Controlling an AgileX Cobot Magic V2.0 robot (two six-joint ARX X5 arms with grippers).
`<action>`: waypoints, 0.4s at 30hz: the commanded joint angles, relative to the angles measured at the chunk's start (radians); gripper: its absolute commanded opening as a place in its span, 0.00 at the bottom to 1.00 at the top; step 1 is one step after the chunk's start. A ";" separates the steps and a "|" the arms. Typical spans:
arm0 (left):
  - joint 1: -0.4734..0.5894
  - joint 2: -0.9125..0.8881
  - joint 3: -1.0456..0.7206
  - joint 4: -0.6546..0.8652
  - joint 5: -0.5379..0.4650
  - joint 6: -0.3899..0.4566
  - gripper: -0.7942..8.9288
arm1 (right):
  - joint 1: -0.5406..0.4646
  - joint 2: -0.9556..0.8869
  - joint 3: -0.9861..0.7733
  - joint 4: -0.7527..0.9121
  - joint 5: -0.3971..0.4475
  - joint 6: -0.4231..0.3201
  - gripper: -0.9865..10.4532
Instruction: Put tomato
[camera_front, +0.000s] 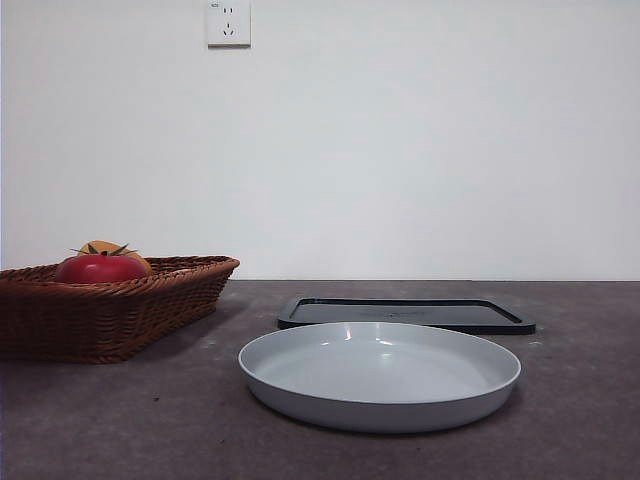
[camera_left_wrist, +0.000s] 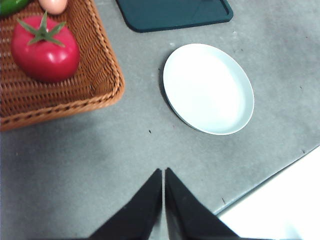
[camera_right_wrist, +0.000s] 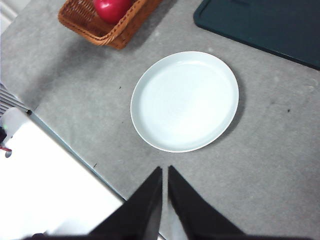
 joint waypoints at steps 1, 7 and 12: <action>-0.004 0.006 0.022 0.011 0.003 0.018 0.09 | 0.005 0.005 0.019 0.006 -0.001 -0.014 0.09; -0.004 0.006 0.022 0.012 0.003 0.017 0.37 | 0.005 0.005 0.020 0.012 -0.001 -0.014 0.20; -0.004 0.006 0.022 0.012 0.003 0.016 0.54 | 0.005 0.005 0.019 0.012 0.000 -0.014 0.46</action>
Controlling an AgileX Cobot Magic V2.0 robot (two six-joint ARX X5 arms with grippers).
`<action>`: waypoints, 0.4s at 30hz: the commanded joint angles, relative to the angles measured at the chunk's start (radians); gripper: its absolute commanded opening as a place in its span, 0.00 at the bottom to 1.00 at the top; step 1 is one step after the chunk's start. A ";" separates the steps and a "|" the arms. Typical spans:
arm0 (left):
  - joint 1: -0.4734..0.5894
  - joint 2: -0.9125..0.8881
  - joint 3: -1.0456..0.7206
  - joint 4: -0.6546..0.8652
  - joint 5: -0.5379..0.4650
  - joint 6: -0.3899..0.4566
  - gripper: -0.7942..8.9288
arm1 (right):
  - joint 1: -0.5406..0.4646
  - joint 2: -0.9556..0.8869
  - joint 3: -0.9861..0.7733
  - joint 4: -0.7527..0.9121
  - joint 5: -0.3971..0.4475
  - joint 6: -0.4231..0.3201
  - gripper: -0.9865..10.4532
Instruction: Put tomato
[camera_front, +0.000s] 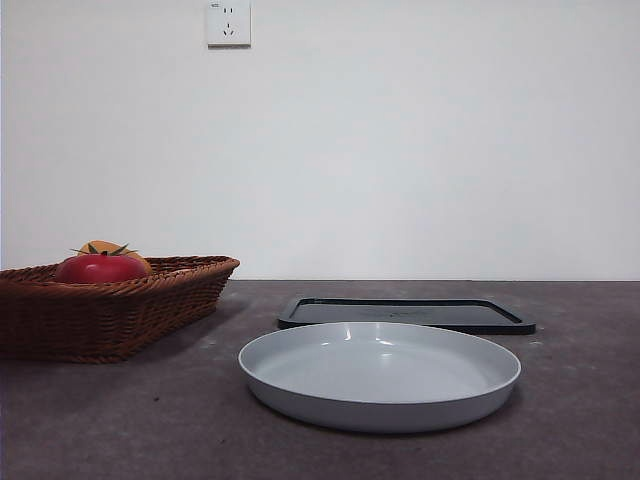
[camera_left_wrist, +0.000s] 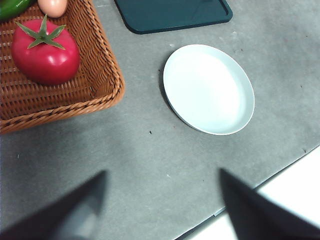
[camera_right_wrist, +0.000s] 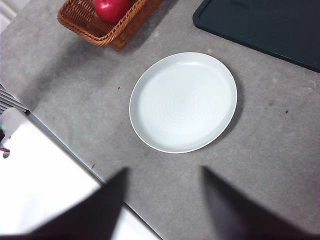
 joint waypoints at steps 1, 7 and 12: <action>-0.004 0.006 0.022 0.013 0.003 0.008 0.54 | 0.005 0.005 0.019 0.010 -0.001 -0.008 0.47; -0.004 0.020 0.022 0.075 -0.003 0.001 0.54 | 0.005 0.005 0.020 0.016 -0.001 -0.008 0.47; -0.004 0.075 0.022 0.142 -0.010 0.000 0.54 | 0.005 0.005 0.020 0.018 -0.001 -0.008 0.47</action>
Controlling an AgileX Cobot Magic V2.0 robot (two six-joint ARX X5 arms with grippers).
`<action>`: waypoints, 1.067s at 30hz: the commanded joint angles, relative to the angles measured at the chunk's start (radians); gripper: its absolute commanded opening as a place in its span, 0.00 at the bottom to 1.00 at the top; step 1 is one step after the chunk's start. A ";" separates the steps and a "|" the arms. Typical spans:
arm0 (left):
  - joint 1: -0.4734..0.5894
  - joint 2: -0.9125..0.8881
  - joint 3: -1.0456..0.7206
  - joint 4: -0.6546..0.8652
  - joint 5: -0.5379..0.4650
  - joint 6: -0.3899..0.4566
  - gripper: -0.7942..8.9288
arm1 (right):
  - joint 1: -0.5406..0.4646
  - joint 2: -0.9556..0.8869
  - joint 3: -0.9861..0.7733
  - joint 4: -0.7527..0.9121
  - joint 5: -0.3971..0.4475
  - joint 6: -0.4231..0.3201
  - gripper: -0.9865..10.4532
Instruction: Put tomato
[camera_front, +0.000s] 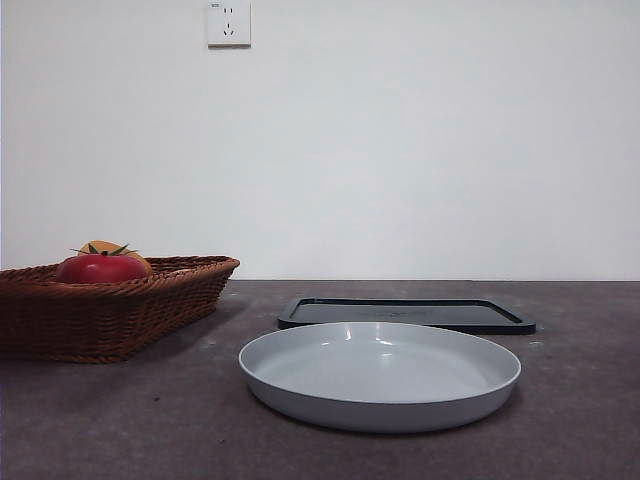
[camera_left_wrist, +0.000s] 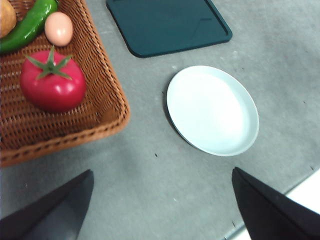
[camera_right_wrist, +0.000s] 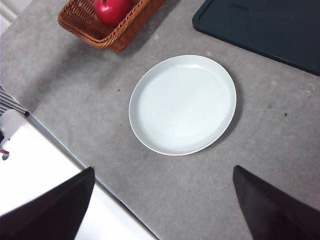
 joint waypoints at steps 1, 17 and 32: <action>-0.004 0.043 0.021 0.048 -0.015 0.002 0.54 | 0.005 0.005 0.019 0.009 -0.002 -0.008 0.47; -0.010 0.372 0.021 0.376 -0.177 0.036 0.55 | 0.005 0.005 0.019 0.008 -0.002 -0.007 0.47; -0.010 0.657 0.021 0.602 -0.227 0.080 0.60 | 0.005 0.005 0.019 0.008 -0.002 -0.002 0.47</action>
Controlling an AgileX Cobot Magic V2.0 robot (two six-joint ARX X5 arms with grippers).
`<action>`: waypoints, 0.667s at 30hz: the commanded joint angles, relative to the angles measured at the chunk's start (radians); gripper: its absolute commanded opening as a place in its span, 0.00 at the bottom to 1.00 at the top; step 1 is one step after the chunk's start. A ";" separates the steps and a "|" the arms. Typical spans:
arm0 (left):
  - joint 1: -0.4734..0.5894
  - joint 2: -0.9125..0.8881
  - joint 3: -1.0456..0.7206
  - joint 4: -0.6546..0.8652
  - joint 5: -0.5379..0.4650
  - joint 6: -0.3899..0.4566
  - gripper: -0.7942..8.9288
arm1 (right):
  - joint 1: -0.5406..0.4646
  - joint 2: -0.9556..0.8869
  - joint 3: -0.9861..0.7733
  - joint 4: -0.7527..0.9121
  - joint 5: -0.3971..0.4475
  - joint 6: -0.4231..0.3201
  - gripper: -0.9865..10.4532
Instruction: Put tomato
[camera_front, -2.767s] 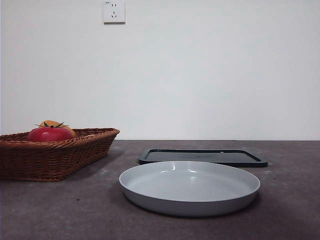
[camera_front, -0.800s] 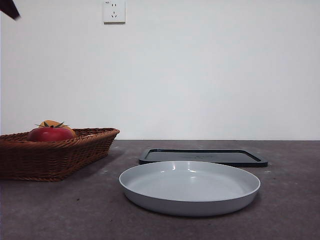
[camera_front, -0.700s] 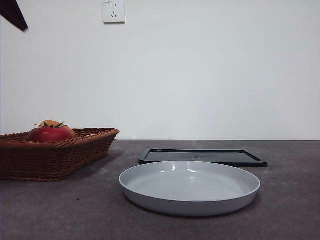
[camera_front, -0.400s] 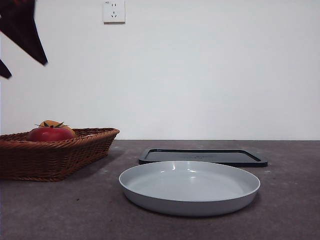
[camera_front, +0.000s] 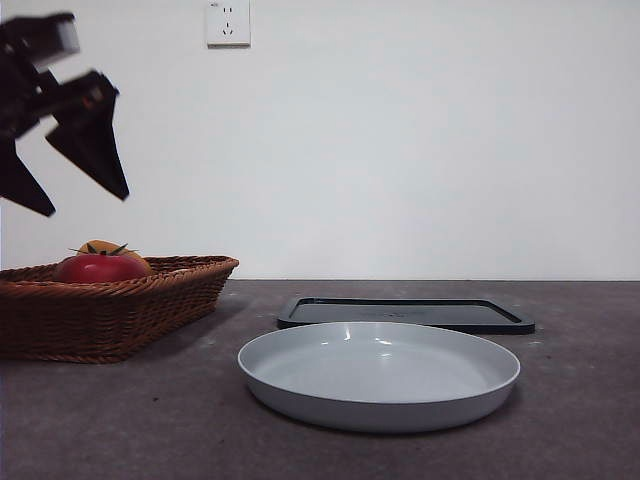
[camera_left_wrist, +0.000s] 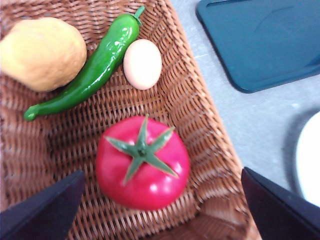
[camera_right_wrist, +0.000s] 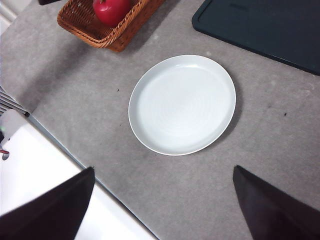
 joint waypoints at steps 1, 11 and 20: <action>-0.004 0.055 0.021 0.036 -0.013 0.029 0.60 | 0.005 0.005 0.020 0.008 -0.002 -0.003 0.47; -0.016 0.175 0.021 0.118 -0.024 0.035 0.60 | 0.005 0.005 0.019 0.008 -0.002 0.000 0.47; -0.016 0.241 0.021 0.142 -0.050 0.035 0.60 | 0.005 0.005 0.019 0.008 -0.002 0.003 0.47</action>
